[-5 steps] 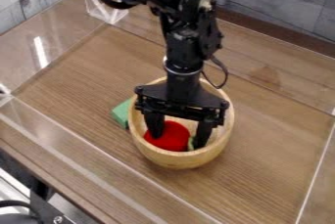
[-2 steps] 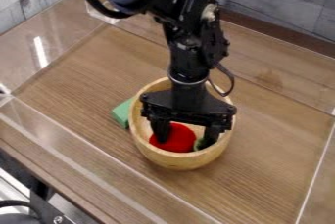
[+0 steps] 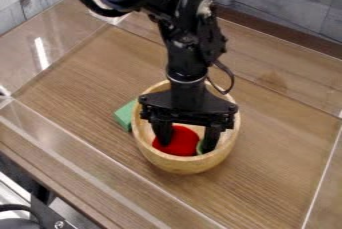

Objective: Move the red fruit to the left

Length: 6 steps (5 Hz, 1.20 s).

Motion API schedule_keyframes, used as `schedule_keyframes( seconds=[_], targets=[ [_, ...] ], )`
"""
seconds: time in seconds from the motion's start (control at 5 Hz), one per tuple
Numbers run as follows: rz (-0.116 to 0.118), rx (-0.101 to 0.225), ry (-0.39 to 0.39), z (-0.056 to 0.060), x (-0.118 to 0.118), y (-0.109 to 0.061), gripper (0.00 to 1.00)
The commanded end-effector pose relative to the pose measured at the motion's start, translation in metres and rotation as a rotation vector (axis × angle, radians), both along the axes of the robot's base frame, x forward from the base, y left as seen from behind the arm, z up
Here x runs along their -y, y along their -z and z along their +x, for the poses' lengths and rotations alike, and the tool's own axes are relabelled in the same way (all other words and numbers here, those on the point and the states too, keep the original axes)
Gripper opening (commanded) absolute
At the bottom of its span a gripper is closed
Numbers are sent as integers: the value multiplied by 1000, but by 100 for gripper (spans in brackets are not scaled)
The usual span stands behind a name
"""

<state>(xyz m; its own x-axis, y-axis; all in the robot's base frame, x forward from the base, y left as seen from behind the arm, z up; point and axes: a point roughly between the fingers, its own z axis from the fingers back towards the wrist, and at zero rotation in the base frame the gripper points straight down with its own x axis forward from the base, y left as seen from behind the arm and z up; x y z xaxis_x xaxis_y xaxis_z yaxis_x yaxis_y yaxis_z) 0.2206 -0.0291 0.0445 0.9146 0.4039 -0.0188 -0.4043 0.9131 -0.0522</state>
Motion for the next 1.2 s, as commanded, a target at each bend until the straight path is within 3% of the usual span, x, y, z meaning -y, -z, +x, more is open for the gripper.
schedule_keyframes(
  seconds=[0.0, 0.6, 0.8, 1.0],
  targets=[
    [-4, 47, -14, 8, -1, -16, 0],
    [-2, 75, -123, 17, -5, -27, 0],
    [2, 80, -181, 20, -10, -24, 100],
    [7, 86, -205, 20, -17, -22, 100]
  ],
)
